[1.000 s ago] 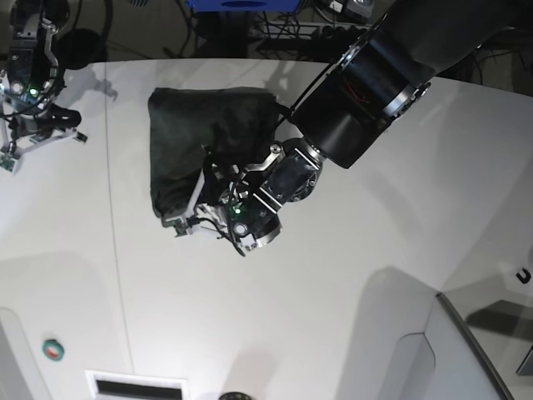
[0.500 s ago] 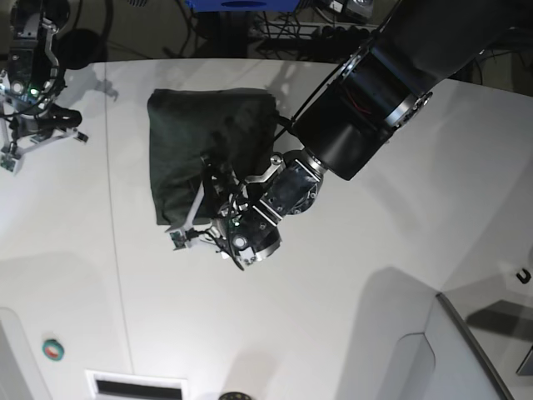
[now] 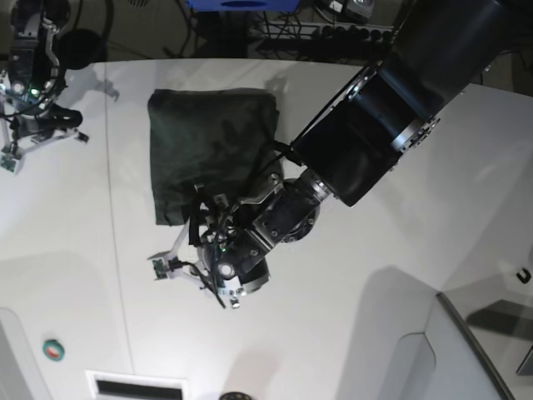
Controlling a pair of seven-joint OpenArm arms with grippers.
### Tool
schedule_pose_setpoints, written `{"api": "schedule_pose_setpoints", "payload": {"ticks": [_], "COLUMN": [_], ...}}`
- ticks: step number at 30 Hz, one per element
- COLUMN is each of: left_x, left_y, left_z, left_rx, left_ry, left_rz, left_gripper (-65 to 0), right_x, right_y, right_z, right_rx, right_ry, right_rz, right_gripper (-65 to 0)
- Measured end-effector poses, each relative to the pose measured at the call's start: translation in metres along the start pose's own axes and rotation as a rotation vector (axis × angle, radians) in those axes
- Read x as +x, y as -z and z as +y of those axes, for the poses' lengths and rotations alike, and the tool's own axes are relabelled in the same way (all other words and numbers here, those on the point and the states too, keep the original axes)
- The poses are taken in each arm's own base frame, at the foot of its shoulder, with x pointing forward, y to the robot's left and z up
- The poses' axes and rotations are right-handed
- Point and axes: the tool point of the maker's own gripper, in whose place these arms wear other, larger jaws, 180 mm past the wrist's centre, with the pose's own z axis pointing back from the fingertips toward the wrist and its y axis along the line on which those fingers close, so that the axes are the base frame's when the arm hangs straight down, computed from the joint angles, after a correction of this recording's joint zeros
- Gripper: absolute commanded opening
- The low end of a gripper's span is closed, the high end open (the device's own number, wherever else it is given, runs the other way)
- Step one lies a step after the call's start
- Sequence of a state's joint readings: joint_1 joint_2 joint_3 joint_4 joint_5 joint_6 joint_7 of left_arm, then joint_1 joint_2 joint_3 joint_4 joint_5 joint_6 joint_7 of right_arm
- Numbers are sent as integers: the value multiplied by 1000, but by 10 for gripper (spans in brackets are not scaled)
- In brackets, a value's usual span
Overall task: Layout the t-shirt on the table in an organized manner, then fold the t-shirt properly
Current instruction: 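Press the folded square flat with both grippers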
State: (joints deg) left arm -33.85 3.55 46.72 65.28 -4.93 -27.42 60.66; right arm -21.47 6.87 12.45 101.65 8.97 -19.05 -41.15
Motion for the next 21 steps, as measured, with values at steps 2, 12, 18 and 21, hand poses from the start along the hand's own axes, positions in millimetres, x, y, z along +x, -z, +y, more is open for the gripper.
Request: {"api": "schedule_pose_setpoints", "payload": {"ticks": [2,12,18,21], "left_x": [4,-86,-89,-99], "left_y": [-16,-42,-30,-23], "left_z": [1,-64,-116,-123], "left_rx": [27,21,-76,-94], "left_ry": [-3,-383,-439,-448], "left_rz": [-41,-147,-230,-197], "left_gripper": [-285,-650,-650,-650], "right_x": [3,-40,-58,-63], "right_y": [-5,-66,-85,-90], "right_z": [12,128,159,173], "right_rx": [31,451,550,591], "right_ry": [-34,-349,-406,-420], "right_rz": [-15,-53,-45,-38], "right_gripper": [-648,-648,-648,-648]}}
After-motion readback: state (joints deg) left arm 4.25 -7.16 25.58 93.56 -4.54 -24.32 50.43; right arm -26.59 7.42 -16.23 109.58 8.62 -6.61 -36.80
